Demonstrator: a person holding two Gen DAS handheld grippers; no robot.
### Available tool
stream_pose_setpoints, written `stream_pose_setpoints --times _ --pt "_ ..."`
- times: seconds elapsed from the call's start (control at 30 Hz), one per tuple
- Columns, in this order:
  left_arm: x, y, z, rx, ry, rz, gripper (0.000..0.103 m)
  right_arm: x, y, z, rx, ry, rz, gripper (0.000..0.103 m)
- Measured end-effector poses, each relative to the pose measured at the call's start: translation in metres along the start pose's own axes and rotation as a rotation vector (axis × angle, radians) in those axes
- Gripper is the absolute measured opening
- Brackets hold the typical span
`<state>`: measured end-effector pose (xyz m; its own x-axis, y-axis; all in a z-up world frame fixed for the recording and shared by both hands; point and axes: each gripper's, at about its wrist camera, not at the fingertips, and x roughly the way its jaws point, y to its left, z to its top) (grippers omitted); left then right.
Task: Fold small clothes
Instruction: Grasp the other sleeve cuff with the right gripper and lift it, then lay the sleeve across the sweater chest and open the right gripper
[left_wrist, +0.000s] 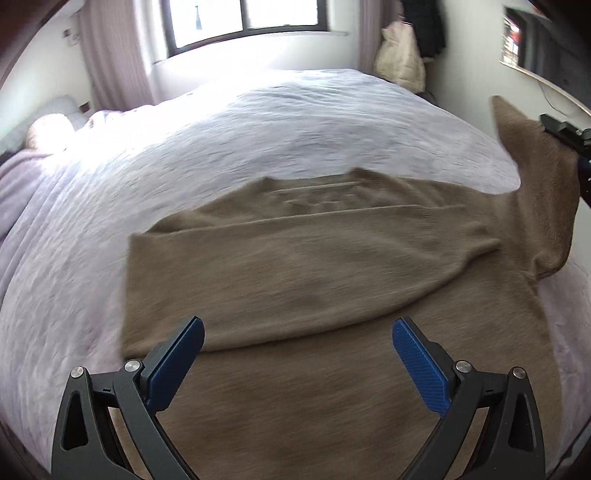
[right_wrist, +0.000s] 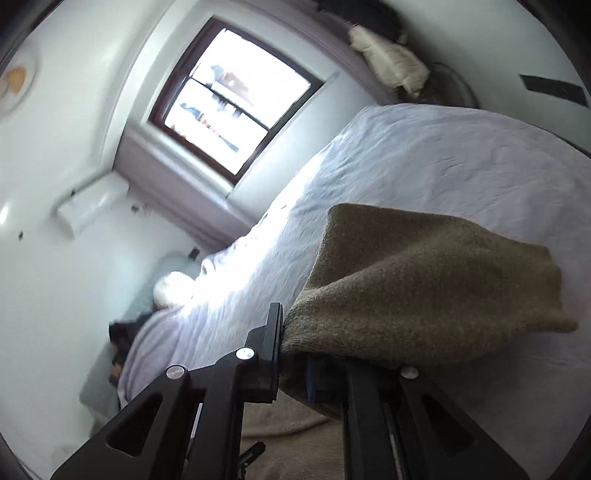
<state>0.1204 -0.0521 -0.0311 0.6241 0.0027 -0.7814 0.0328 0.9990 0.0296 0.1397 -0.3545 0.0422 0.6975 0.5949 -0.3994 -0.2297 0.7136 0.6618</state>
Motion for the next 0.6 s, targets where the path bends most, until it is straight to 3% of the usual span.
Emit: stream_pose_setpoints --times 0.13,0.27,0.3,0.4,0.47,0.6 --pt "-0.003 0.046 -0.029 -0.056 -0.002 0.063 0.102 0.094 0.063 -0.055 -0.217 0.267 0.005 0.013" --pt "0.016 0.075 -0.058 -0.114 0.074 0.067 0.102 0.162 0.056 -0.102 -0.219 0.471 -0.123 0.016" --pt "0.021 0.079 -0.064 -0.125 0.083 0.06 0.102 0.174 0.044 -0.096 -0.193 0.493 -0.144 0.018" --pt "0.022 0.079 -0.076 -0.121 0.031 0.057 0.102 0.165 0.023 -0.088 -0.072 0.463 -0.118 0.03" --pt "0.025 0.077 -0.078 -0.114 0.018 0.061 0.102 0.149 0.016 -0.072 -0.009 0.413 -0.12 0.056" --pt "0.028 0.08 -0.08 -0.127 0.005 0.043 0.102 0.129 -0.023 -0.053 0.224 0.291 -0.132 0.06"
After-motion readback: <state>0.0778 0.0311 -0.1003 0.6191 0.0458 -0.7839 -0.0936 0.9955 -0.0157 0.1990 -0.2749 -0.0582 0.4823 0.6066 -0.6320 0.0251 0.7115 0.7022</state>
